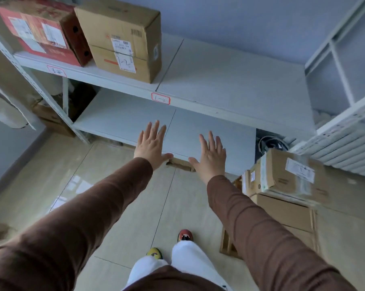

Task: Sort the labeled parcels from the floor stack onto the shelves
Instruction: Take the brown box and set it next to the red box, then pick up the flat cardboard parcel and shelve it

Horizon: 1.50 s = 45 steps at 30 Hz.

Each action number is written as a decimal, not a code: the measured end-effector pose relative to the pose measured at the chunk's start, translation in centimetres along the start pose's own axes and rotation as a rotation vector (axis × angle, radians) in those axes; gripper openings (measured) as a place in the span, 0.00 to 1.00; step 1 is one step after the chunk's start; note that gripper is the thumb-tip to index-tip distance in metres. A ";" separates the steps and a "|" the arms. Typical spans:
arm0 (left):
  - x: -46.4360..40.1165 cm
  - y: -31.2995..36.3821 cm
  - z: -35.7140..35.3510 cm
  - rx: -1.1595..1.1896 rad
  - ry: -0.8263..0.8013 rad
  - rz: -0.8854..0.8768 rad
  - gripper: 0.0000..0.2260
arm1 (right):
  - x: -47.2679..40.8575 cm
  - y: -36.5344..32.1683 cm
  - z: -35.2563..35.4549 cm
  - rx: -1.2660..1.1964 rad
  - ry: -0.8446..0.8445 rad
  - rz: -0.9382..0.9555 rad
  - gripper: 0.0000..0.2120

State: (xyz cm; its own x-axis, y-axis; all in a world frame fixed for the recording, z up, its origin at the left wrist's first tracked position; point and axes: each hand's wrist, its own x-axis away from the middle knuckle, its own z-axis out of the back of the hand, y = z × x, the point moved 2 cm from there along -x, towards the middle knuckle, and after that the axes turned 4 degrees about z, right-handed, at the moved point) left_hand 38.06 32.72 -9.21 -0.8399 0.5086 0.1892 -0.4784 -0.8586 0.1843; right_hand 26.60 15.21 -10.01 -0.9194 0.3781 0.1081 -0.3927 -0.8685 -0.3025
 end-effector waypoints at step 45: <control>3.4 46.5 -22.4 0.003 -0.180 0.004 0.42 | 14.8 53.7 4.3 -0.037 -0.163 -0.181 0.32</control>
State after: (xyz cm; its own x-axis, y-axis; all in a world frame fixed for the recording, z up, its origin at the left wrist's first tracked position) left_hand 7.24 -6.94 -21.59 -0.7822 0.5087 0.3597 -0.4743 -0.8605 0.1858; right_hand -8.18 -27.24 -20.60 -0.8264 0.4669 0.3146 -0.5530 -0.7780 -0.2981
